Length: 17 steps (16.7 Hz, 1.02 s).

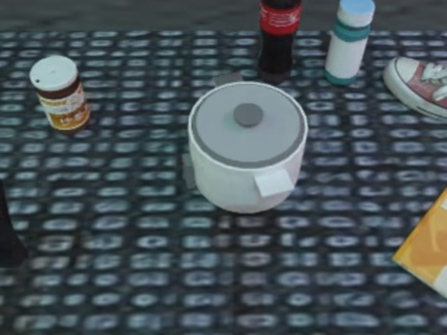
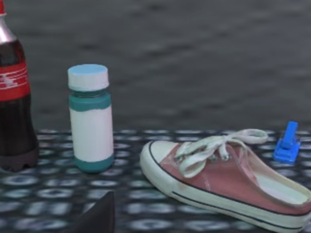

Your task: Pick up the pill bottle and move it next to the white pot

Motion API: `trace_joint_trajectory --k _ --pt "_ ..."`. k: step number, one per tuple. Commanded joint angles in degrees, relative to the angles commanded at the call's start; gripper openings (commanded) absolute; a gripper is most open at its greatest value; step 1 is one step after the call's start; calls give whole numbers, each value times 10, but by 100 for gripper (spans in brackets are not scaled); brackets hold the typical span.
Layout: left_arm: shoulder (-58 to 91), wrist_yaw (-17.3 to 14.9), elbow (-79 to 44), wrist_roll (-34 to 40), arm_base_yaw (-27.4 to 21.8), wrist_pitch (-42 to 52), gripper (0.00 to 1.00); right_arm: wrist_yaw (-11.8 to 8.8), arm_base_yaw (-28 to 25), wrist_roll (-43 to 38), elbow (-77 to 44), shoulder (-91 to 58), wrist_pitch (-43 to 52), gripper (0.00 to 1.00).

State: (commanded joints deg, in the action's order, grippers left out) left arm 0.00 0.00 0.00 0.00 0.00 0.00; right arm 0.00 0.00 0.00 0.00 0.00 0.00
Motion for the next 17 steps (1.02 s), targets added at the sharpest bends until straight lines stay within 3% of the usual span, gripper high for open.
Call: trace_joint_trajectory --k 8,17 --pt "106 -6 -78 -28 2 62 100 0 0 0 0 0 0 100" --pt "489 -34 -457 -140 1 272 100 0 0 0 0 0 0 100"
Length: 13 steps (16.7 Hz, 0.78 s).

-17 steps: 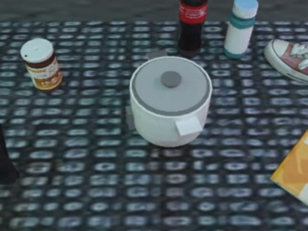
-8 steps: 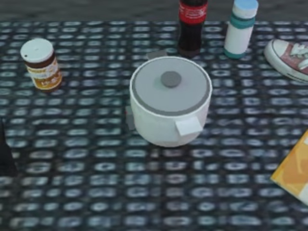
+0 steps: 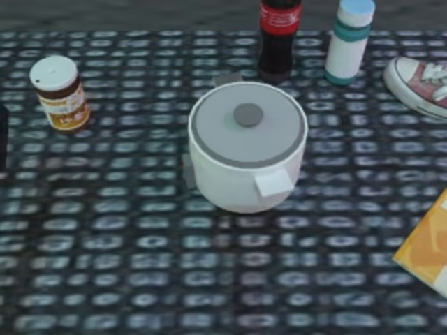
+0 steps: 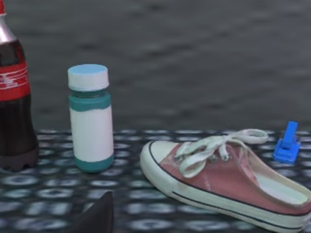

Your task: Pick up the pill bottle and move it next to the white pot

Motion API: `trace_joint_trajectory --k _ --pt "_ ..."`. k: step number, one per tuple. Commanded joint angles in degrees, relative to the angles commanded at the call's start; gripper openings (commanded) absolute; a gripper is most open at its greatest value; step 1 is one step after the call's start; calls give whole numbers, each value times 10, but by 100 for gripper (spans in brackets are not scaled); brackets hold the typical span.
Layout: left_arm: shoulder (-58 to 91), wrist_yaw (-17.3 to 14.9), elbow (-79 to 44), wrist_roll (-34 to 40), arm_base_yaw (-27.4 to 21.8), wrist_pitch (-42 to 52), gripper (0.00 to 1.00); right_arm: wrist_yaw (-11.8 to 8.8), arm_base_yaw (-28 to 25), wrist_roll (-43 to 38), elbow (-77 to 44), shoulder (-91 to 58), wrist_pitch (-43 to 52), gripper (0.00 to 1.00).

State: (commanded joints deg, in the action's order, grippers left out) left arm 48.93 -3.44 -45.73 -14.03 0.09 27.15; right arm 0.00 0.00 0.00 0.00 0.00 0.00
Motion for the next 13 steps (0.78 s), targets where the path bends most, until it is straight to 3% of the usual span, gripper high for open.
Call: trace_joint_trajectory --k 13 --pt "670 -37 -684 -198 4 370 100 0 0 0 0 0 0 100"
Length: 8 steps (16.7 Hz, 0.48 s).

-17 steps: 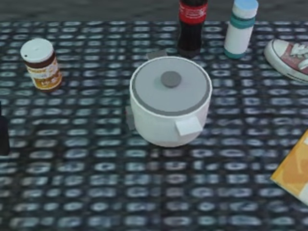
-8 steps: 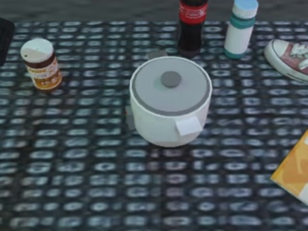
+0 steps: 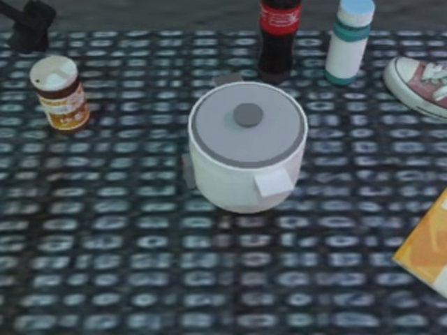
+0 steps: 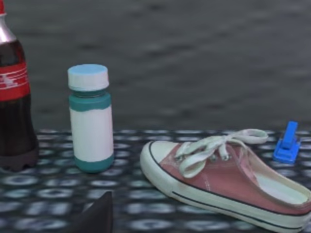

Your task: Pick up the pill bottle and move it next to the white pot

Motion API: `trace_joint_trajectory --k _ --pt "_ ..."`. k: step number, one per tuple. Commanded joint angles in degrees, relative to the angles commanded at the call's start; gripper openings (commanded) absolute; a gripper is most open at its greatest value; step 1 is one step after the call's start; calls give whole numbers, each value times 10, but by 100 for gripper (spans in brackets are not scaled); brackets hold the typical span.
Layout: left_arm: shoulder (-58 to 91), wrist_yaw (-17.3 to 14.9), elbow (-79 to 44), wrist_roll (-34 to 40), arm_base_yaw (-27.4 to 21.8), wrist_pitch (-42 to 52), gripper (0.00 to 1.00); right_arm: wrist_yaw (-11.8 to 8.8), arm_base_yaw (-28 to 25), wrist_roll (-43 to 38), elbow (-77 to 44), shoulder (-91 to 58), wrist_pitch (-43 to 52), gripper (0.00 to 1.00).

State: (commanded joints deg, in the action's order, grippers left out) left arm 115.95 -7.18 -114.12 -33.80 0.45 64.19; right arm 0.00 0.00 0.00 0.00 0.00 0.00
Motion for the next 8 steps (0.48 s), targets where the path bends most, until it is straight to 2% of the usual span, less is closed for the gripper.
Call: trace_joint_trajectory --k 4,8 --pt "159 -6 -154 -43 2 80 100 0 0 0 0 0 0 100" --pt "261 -9 -249 -69 3 127 100 0 0 0 0 0 0 100"
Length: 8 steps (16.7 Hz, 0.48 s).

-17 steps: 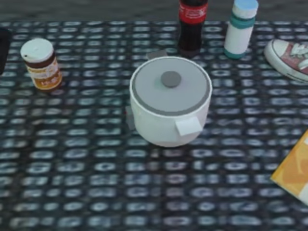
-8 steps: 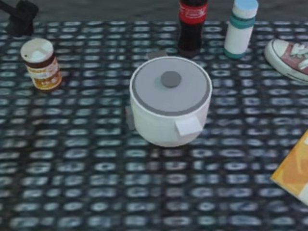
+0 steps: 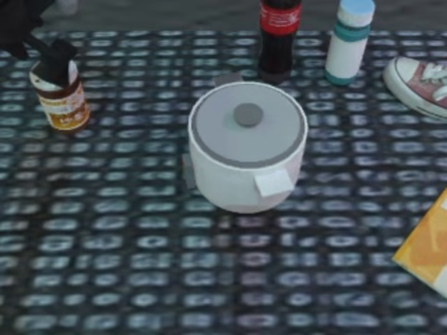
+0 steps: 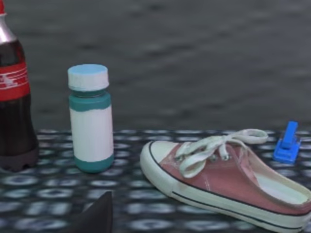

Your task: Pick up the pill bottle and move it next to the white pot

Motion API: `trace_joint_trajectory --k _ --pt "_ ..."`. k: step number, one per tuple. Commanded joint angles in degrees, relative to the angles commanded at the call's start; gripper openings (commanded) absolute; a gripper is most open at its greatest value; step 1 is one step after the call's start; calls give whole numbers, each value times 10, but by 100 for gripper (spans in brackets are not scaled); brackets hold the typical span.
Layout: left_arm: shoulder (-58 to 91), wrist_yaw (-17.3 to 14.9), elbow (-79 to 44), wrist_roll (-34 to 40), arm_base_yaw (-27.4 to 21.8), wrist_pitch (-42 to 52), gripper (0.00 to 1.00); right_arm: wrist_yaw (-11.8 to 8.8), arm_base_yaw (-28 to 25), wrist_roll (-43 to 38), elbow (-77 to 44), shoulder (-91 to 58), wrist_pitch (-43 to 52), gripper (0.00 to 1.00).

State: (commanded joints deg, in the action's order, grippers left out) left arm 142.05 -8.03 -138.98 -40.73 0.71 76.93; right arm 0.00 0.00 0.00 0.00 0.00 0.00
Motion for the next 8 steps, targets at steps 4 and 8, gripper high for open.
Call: trace_joint_trajectory --k 4,8 --pt "25 0 -23 -6 0 11 100 0 0 0 0 0 0 100" --pt "25 0 -21 -6 -3 10 100 0 0 0 0 0 0 100"
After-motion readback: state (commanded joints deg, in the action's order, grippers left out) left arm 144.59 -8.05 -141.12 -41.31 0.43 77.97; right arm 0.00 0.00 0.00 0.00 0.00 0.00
